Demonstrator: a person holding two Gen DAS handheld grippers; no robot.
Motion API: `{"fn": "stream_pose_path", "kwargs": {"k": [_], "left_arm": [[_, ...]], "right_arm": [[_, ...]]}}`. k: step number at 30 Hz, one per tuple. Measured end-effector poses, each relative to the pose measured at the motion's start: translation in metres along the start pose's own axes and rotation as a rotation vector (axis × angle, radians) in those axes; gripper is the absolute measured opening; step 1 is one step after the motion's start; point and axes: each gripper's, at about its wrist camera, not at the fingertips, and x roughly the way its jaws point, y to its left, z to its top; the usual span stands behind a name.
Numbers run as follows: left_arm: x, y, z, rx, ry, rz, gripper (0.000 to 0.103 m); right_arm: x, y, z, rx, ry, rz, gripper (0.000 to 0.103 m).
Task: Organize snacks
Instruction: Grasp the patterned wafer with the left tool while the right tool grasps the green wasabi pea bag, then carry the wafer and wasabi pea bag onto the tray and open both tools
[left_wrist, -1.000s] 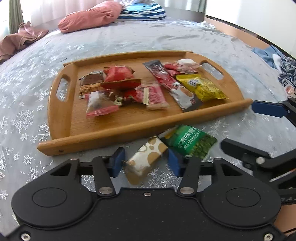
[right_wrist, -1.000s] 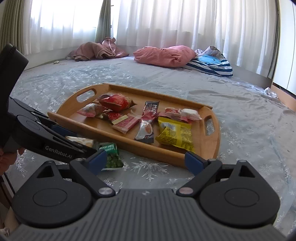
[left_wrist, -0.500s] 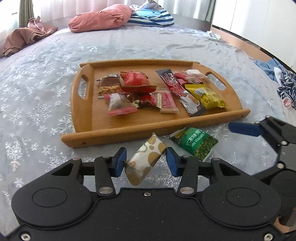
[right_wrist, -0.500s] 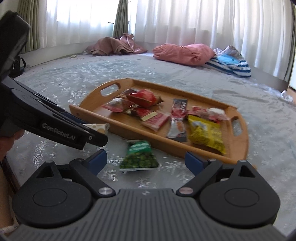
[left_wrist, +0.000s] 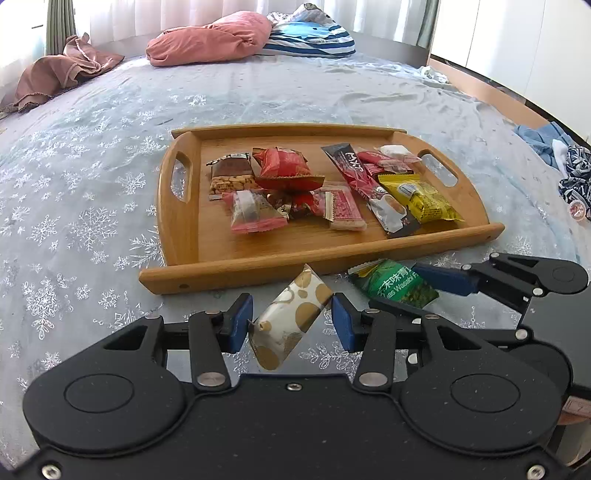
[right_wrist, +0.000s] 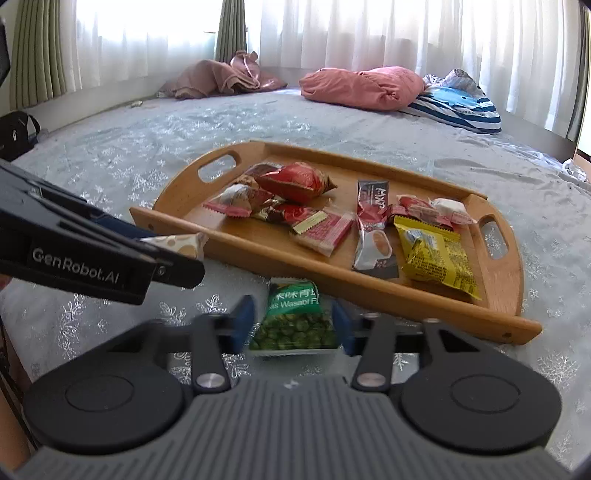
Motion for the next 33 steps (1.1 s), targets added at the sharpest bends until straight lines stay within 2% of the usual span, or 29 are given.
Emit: {"fn": "stream_pose_path", "kwargs": {"k": [10, 12, 13, 14, 17, 18, 19, 21, 23, 28, 33], "left_arm": [[-0.005, -0.002, 0.004, -0.006, -0.025, 0.018, 0.044], [-0.008, 0.000, 0.007, -0.018, -0.033, 0.012, 0.044], [-0.009, 0.000, 0.008, -0.021, -0.037, 0.010, 0.044], [-0.009, 0.000, 0.009, -0.021, -0.040, 0.012, 0.044], [-0.009, 0.001, 0.011, -0.024, -0.041, 0.016, 0.044], [-0.009, 0.001, 0.011, -0.025, -0.039, 0.015, 0.044], [-0.008, 0.001, 0.010, -0.025, -0.036, 0.015, 0.044], [-0.006, 0.001, 0.009, -0.023, -0.029, 0.018, 0.044], [-0.004, 0.002, 0.007, -0.027, -0.019, 0.017, 0.044], [0.000, 0.001, 0.003, -0.030, -0.005, 0.018, 0.044], [0.001, 0.002, 0.001, -0.033, 0.002, 0.020, 0.044]], "right_arm": [[-0.017, -0.003, 0.000, 0.010, -0.036, 0.008, 0.037], [-0.023, -0.006, 0.001, 0.013, -0.048, 0.008, 0.029], [-0.025, -0.007, 0.003, 0.013, -0.049, 0.001, 0.010], [-0.027, -0.008, 0.003, 0.014, -0.048, -0.007, 0.009], [-0.027, -0.011, 0.003, -0.002, -0.033, -0.025, 0.014], [-0.027, -0.013, 0.002, -0.001, -0.026, -0.020, 0.019], [-0.027, -0.015, 0.000, 0.004, -0.022, -0.007, 0.036], [-0.028, -0.015, -0.004, 0.003, -0.018, 0.002, 0.041], [-0.028, -0.013, -0.007, -0.014, -0.022, -0.009, 0.050], [-0.024, -0.008, -0.007, -0.003, -0.014, 0.018, 0.055], [-0.012, 0.002, -0.008, -0.017, 0.006, 0.001, 0.059]]}}
